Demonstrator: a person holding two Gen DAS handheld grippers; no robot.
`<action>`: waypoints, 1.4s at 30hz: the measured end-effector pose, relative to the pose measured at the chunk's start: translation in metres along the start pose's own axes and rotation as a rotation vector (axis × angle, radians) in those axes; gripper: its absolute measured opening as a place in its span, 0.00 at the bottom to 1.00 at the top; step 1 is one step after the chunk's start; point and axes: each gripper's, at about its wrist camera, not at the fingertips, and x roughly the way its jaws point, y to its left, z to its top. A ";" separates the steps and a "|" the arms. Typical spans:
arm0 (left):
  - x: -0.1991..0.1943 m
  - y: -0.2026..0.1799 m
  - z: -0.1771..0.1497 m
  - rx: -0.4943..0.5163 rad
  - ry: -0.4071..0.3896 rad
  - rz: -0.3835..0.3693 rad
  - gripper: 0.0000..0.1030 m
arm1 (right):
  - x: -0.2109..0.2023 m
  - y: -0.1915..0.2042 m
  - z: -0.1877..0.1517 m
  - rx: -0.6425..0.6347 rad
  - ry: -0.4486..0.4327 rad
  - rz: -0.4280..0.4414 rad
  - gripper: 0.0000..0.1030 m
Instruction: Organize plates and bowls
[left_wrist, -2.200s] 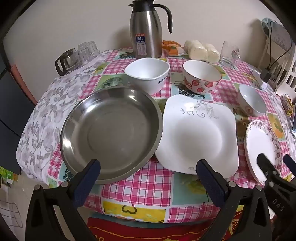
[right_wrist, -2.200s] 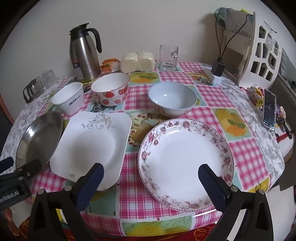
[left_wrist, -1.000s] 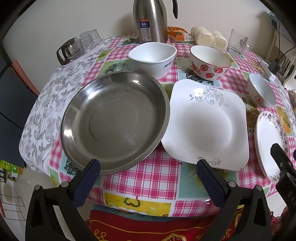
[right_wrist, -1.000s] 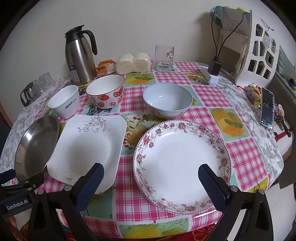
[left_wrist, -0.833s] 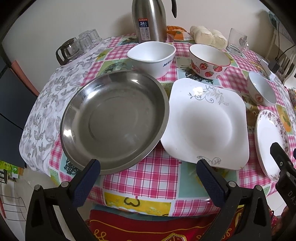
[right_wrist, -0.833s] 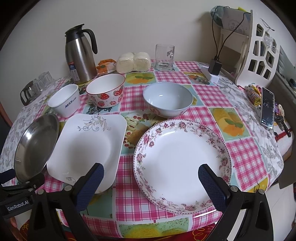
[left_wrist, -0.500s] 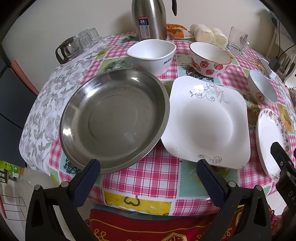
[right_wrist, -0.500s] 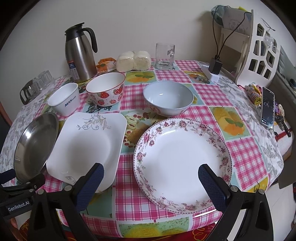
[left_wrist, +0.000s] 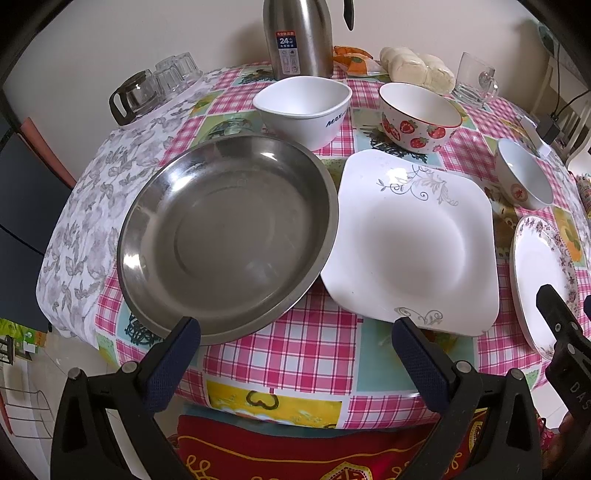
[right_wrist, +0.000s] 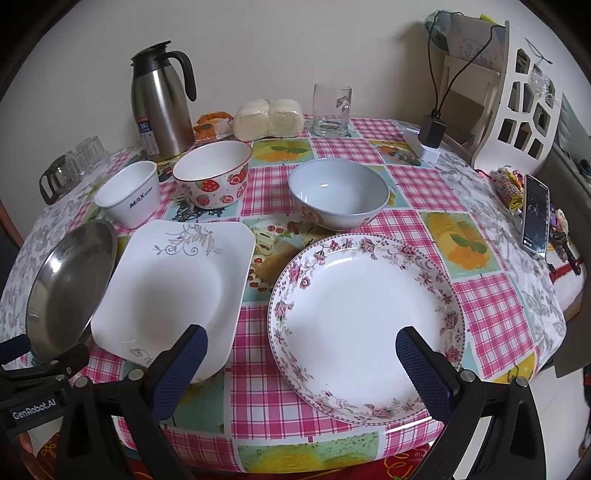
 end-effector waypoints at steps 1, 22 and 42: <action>0.000 0.000 0.000 0.000 0.000 0.000 1.00 | 0.000 0.000 0.000 0.001 0.000 0.000 1.00; 0.001 -0.002 0.000 -0.001 0.001 0.001 1.00 | 0.000 0.001 0.000 -0.002 -0.001 -0.001 1.00; -0.008 0.044 0.009 -0.179 -0.048 -0.002 1.00 | 0.004 0.027 0.002 -0.034 0.000 0.029 1.00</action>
